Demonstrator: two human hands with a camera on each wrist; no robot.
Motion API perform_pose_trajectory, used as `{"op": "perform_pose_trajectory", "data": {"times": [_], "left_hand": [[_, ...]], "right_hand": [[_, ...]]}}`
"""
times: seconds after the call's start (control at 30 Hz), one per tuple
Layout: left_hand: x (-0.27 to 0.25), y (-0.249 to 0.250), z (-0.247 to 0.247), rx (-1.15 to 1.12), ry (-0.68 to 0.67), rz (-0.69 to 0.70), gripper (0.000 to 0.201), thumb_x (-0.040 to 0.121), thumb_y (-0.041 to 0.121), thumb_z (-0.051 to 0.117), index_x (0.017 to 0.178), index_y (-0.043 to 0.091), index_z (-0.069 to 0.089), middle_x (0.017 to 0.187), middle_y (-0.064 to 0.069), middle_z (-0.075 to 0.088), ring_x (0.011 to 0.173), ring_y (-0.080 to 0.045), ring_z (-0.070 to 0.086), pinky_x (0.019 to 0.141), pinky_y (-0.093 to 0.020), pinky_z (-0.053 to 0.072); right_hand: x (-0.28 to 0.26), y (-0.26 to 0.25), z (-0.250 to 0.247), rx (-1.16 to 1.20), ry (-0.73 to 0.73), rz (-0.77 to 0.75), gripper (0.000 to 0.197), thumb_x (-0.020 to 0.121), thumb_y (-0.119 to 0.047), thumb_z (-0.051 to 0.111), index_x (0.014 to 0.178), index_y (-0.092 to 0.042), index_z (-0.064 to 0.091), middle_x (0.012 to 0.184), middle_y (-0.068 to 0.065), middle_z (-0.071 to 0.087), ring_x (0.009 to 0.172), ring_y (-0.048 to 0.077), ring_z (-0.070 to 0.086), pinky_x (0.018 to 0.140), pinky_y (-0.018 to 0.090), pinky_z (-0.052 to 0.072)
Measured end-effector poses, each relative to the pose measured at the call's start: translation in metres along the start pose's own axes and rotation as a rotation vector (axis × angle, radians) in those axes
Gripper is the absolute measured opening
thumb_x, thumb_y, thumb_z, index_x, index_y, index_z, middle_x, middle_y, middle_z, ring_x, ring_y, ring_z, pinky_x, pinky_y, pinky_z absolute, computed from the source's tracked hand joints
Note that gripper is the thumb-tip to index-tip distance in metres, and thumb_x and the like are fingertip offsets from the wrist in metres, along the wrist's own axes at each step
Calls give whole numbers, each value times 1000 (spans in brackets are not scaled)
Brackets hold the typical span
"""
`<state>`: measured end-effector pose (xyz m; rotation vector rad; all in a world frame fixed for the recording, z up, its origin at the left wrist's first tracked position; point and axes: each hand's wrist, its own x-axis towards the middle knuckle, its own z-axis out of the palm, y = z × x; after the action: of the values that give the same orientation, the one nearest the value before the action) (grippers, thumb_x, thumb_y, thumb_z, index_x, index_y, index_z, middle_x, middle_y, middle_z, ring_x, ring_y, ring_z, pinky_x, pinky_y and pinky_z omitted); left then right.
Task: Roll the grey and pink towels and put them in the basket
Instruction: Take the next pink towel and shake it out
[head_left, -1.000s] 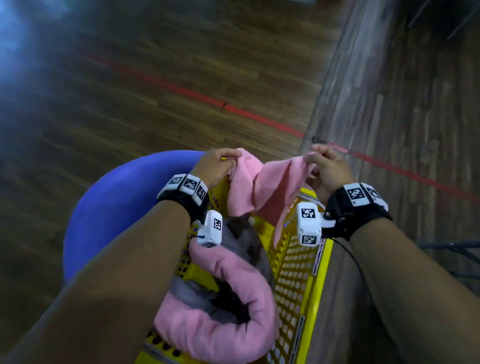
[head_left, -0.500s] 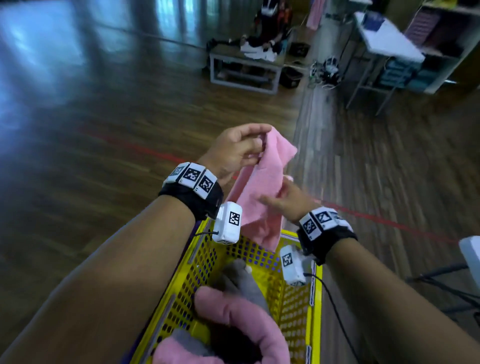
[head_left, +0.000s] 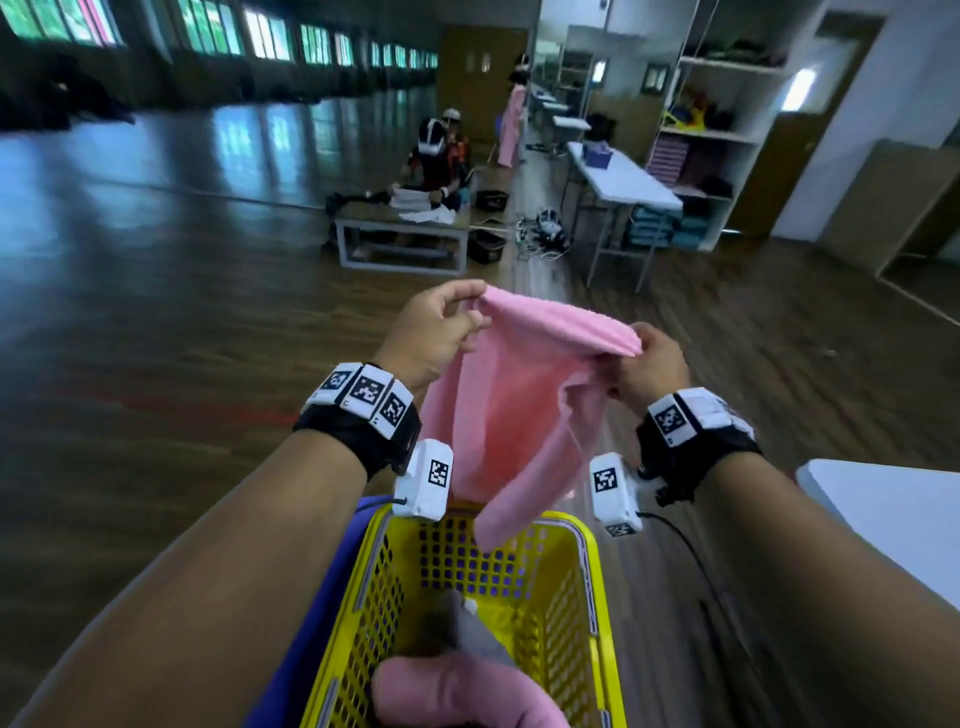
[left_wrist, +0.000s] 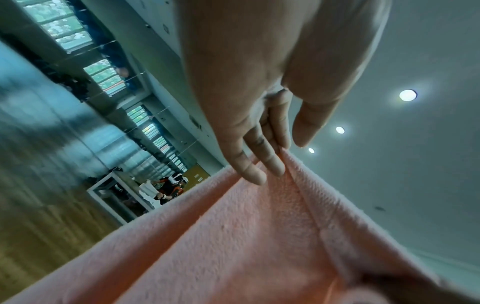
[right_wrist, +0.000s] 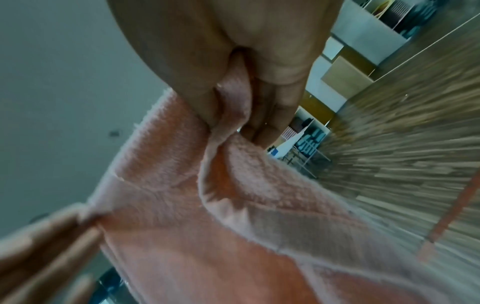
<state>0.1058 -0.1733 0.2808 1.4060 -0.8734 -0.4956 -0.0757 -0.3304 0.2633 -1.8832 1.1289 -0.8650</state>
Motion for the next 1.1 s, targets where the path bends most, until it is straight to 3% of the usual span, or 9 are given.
{"op": "perform_pose_trajectory", "data": {"times": [0.1, 0.2, 0.33, 0.47, 0.6, 0.7, 0.83, 0.93, 1.1], "left_hand": [[1, 2, 28, 214, -98, 16, 34, 92, 5, 58, 125, 12, 61, 119, -11, 66, 86, -17, 66, 80, -36, 55], [4, 9, 66, 366, -198, 22, 34, 91, 6, 59, 125, 7, 61, 118, -16, 66, 103, -25, 64, 88, -37, 51], [8, 33, 130, 609, -374, 21, 27, 91, 18, 63, 118, 13, 65, 116, -6, 67, 91, -15, 63, 76, -21, 46], [0, 62, 225, 589, -507, 94, 59, 93, 29, 62, 146, 18, 38, 145, -10, 47, 128, -18, 49, 99, -27, 42], [-16, 88, 335, 313, -592, 228, 62, 92, 18, 64, 147, 19, 36, 139, -9, 52, 119, -12, 55, 86, -11, 48], [-26, 97, 392, 368, -559, 355, 32, 92, 17, 65, 124, 13, 61, 104, -4, 70, 93, -12, 65, 84, -25, 51], [-32, 104, 431, 370, -476, 318, 17, 88, 16, 69, 105, 13, 67, 70, 2, 56, 67, -15, 53, 67, -32, 47], [-35, 113, 445, 484, -476, 378, 15, 87, 17, 71, 99, 13, 62, 77, 3, 56, 68, -11, 51, 68, -28, 43], [-37, 129, 451, 483, -570, 371, 14, 88, 8, 68, 98, 0, 63, 94, -14, 68, 79, -14, 61, 75, -28, 50]], "right_hand": [[13, -5, -47, 54, 89, -54, 29, 62, -19, 63, 85, -37, 64, 81, 0, 72, 79, 30, 70, 71, 52, 58], [18, 0, -88, 72, 196, -141, 30, 62, -19, 63, 82, -41, 58, 84, -5, 69, 81, 23, 67, 74, 47, 58], [21, 24, -149, 170, 283, -171, 47, 64, -8, 71, 93, -38, 52, 85, -11, 64, 78, 7, 63, 67, 23, 54], [21, 54, -218, 224, 192, -277, 36, 76, 2, 67, 102, -16, 51, 77, -4, 59, 56, -7, 54, 51, 8, 44], [14, 92, -281, 161, 44, -361, 22, 79, 6, 66, 89, -11, 58, 76, -2, 60, 55, -8, 52, 52, 8, 43], [17, 109, -328, 165, 22, -395, 18, 77, 3, 70, 85, -12, 62, 75, -3, 61, 58, -7, 52, 55, 9, 43], [27, 120, -374, 132, -1, -426, 25, 75, 5, 69, 74, -19, 64, 73, -1, 64, 65, 2, 54, 62, 17, 44], [31, 126, -391, 145, -36, -436, 26, 74, 7, 68, 73, -20, 66, 79, 9, 68, 74, 15, 58, 69, 35, 47], [34, 121, -413, 84, -35, -480, 25, 78, -1, 70, 71, -25, 68, 77, -3, 71, 72, 11, 63, 70, 37, 52]]}}
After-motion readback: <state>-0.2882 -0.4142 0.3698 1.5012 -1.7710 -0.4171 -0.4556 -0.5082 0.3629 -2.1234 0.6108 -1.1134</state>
